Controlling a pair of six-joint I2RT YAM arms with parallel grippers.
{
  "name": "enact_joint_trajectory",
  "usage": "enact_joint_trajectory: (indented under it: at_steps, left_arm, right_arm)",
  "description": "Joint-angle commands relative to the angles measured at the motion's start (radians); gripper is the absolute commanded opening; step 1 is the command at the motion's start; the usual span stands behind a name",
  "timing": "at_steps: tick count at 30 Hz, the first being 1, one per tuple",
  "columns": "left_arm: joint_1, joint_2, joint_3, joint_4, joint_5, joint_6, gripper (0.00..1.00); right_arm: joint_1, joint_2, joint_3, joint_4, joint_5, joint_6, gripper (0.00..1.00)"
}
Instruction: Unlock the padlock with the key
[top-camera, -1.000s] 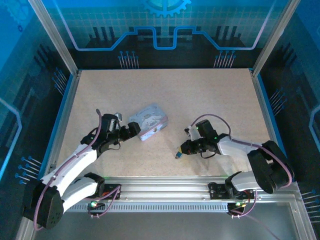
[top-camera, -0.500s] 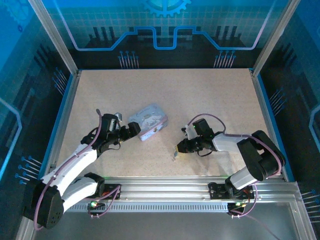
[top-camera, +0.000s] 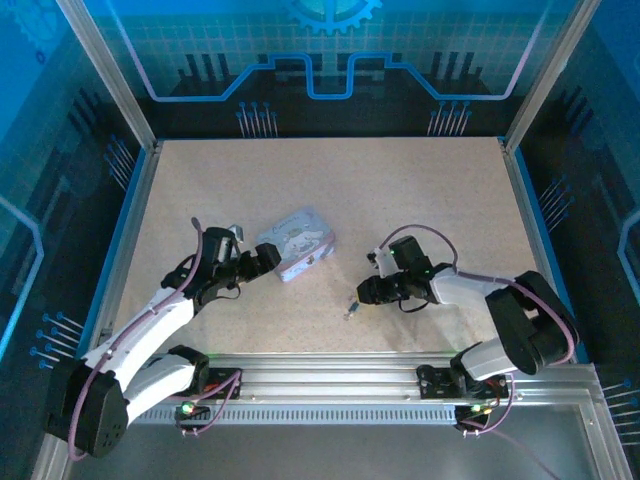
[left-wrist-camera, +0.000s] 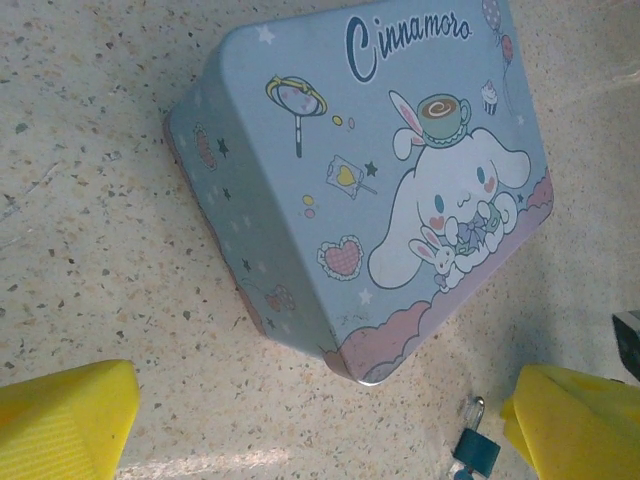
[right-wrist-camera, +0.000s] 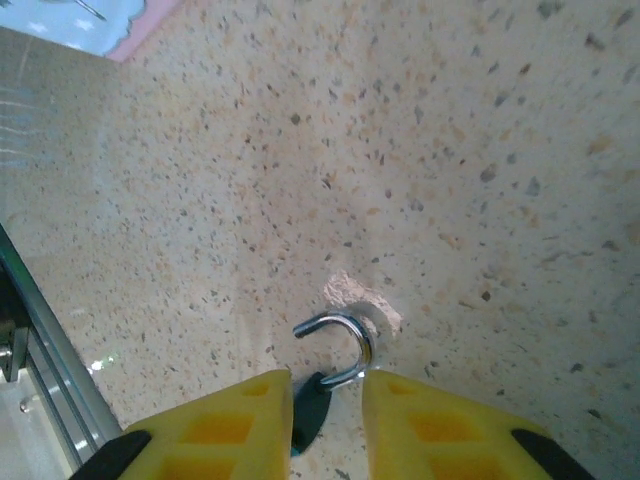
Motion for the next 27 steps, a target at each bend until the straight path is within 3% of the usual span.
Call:
enact_joint_trajectory:
  at_steps: [1,13,27]
  left_arm:
    - [0.014,-0.021,0.013,-0.018,0.012,0.018,0.98]
    - [0.104,-0.095,0.060,-0.086,-0.036,0.066,0.99]
    - [0.181,-0.167,0.127,-0.151,-0.148,0.133,0.99]
  right_arm:
    - [-0.024,-0.064,0.016,-0.059,0.038,-0.027,0.28]
    - [-0.107,-0.301,0.067,-0.231,0.168,-0.123,0.39]
    - [-0.276,-0.538,0.061,-0.257,0.285,-0.172,0.67]
